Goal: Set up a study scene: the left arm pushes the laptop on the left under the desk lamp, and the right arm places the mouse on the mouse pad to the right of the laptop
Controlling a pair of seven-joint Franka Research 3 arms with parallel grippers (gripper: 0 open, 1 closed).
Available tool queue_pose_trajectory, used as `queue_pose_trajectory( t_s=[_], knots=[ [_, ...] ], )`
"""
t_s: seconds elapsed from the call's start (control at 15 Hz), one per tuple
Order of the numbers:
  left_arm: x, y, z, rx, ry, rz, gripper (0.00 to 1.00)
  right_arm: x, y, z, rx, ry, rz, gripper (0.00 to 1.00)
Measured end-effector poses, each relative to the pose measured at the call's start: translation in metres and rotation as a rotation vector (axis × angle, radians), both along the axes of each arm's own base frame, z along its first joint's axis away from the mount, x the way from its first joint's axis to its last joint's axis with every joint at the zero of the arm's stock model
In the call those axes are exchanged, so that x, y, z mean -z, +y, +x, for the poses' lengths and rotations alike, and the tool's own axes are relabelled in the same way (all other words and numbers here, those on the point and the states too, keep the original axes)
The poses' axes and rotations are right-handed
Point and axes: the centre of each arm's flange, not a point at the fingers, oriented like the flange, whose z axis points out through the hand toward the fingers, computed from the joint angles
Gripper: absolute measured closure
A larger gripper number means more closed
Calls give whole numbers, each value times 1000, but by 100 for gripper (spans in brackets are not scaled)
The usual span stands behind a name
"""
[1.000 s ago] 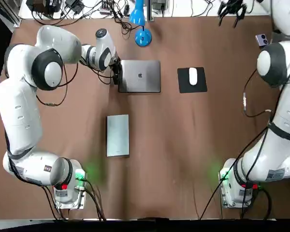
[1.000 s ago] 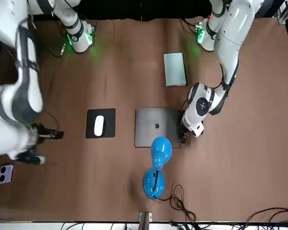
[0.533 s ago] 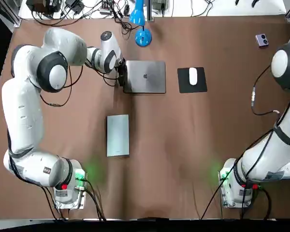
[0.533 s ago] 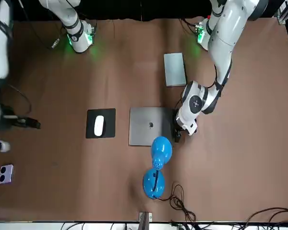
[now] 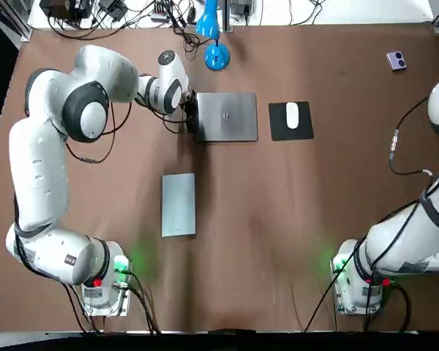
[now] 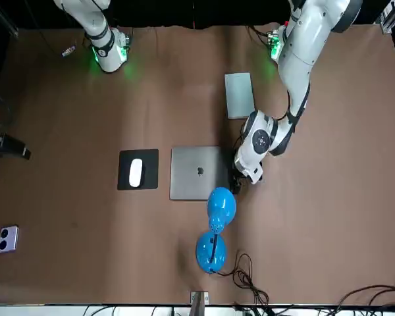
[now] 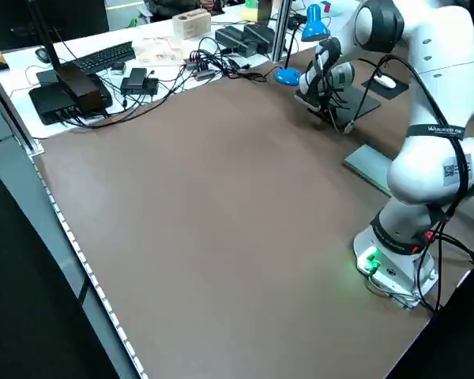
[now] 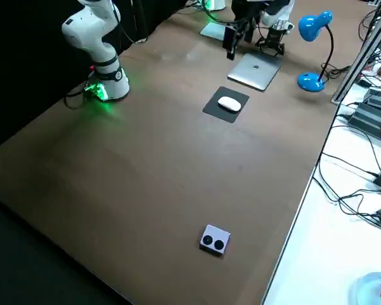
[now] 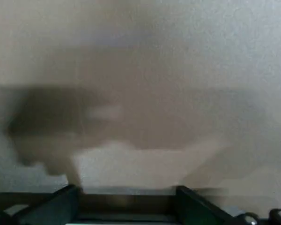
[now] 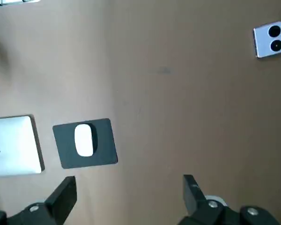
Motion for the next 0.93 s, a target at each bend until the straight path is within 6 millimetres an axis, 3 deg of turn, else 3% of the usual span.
queue_pose_trajectory(
  t_s=[0.2,0.47,0.73,0.93],
  knots=[
    [-1,24,14,12,1,7,0,-1,0,-23,-1,0,7,0],
    [-18,101,46,48,31,31,0,-8,-3,-45,-8,0,-40,0],
    [-57,180,67,88,-13,79,0,-7,1,-47,-16,-16,-48,0],
    [-100,212,72,139,-56,96,0,4,3,-54,-21,-22,-46,0]
  ],
)
